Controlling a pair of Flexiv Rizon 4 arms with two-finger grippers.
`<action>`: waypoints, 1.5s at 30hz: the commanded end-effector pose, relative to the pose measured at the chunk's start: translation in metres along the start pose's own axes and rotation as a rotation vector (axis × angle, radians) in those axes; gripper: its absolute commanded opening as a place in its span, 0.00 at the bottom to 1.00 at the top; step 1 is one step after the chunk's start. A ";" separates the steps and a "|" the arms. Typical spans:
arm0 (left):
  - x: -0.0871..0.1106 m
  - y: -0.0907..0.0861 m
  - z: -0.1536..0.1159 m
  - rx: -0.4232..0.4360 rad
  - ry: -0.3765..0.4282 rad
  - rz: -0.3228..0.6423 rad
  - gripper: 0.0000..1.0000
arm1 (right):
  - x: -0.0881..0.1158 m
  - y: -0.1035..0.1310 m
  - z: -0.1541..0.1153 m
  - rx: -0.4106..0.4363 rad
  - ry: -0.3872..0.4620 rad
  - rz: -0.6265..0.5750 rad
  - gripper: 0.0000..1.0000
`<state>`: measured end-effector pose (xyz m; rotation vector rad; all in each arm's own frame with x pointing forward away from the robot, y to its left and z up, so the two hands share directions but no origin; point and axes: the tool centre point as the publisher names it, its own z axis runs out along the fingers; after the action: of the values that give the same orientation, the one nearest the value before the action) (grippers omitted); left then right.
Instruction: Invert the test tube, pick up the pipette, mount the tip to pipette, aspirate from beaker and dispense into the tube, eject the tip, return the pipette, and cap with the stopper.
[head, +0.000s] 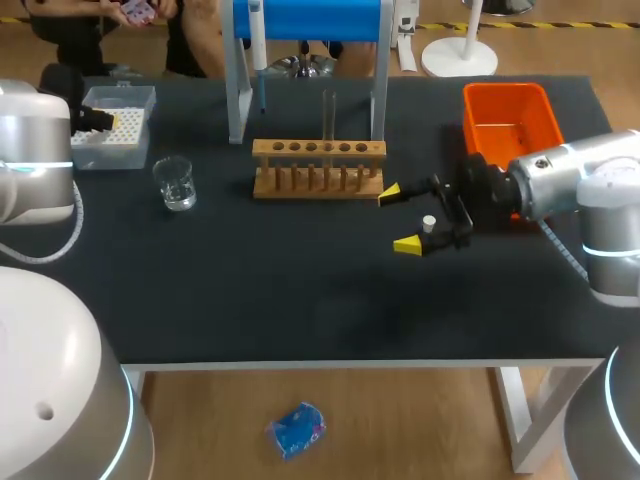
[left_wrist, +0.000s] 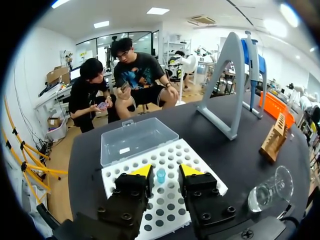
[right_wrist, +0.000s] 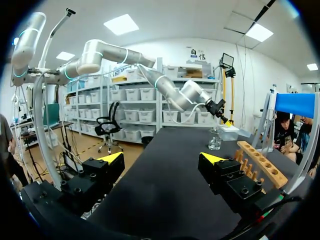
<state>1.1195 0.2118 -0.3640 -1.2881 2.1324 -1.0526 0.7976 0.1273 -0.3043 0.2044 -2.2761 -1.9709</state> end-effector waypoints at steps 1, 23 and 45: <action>-0.002 0.000 0.005 0.003 0.002 0.002 0.29 | 0.001 0.000 0.000 0.001 -0.001 -0.001 1.00; -0.005 0.003 0.007 -0.005 -0.012 0.002 0.00 | 0.001 0.000 0.000 0.001 -0.001 -0.001 1.00; -0.003 -0.008 -0.004 -0.008 -0.021 0.031 0.00 | 0.001 0.000 0.000 0.001 -0.001 -0.001 1.00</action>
<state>1.1257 0.2142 -0.3590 -1.2579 2.1325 -1.0185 0.7976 0.1273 -0.3042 0.2042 -2.2762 -1.9709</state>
